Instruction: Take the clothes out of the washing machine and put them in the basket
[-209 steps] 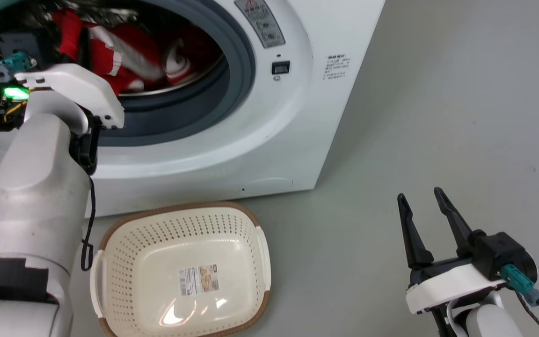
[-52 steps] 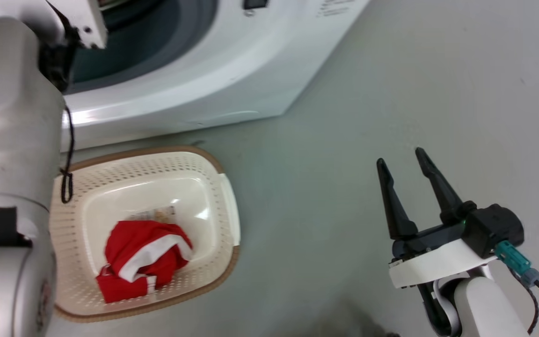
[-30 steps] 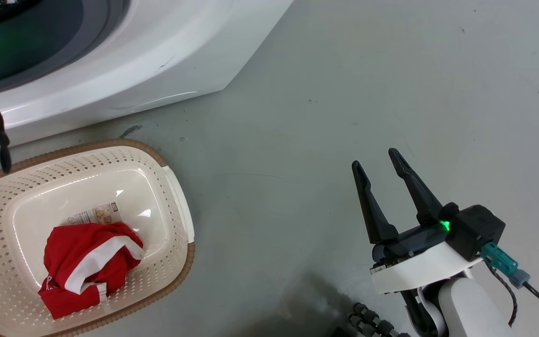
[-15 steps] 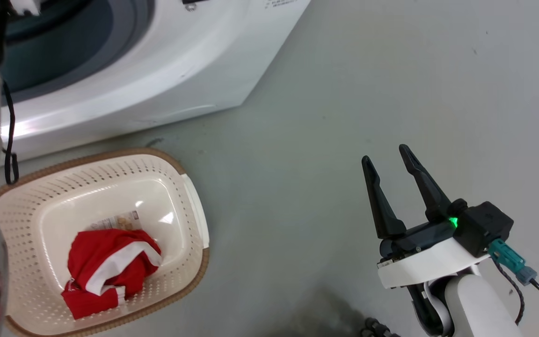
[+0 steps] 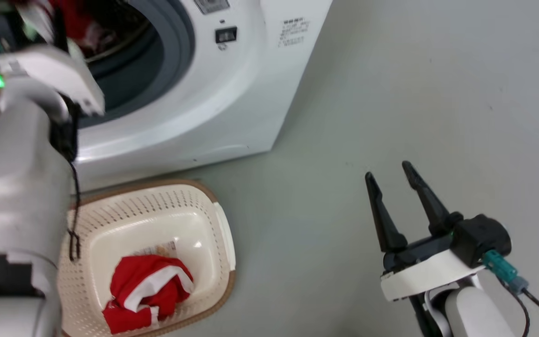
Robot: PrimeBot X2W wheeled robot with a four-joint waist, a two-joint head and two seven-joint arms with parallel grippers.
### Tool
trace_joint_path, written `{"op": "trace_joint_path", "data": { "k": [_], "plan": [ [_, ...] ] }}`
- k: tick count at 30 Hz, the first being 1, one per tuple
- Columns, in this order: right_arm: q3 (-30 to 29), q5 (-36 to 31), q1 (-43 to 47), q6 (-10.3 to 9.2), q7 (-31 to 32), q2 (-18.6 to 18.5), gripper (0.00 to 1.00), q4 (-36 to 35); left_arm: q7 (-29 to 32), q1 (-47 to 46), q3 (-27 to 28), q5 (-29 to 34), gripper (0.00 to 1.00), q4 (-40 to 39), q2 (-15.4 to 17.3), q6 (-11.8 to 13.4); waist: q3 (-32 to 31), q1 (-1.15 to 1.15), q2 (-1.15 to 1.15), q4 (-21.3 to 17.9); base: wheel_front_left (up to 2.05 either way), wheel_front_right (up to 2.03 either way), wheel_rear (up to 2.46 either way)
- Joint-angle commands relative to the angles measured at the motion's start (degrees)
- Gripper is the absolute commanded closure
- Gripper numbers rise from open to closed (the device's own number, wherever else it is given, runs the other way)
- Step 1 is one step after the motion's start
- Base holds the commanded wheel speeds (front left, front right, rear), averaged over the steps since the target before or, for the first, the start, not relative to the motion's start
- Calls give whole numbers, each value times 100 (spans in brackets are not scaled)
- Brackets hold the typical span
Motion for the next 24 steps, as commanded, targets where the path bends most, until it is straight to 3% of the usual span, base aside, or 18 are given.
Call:
{"op": "trace_joint_path", "data": {
  "k": [1,15,24],
  "plan": [
    [20,-29,89,-4,-10,3,0,44,-52,196,32,-40,100,-82,-25,-26,-315,0,0,163,0,0,0],
    [9,-212,485,-4,62,3,0,195,-109,2523,228,-126,100,-2239,-422,-26,-1395,0,0,684,0,0,0],
    [-110,-311,688,-4,227,3,0,90,-100,3619,155,-20,100,-4357,-640,208,-1745,0,0,1035,0,0,0]
  ]
}}
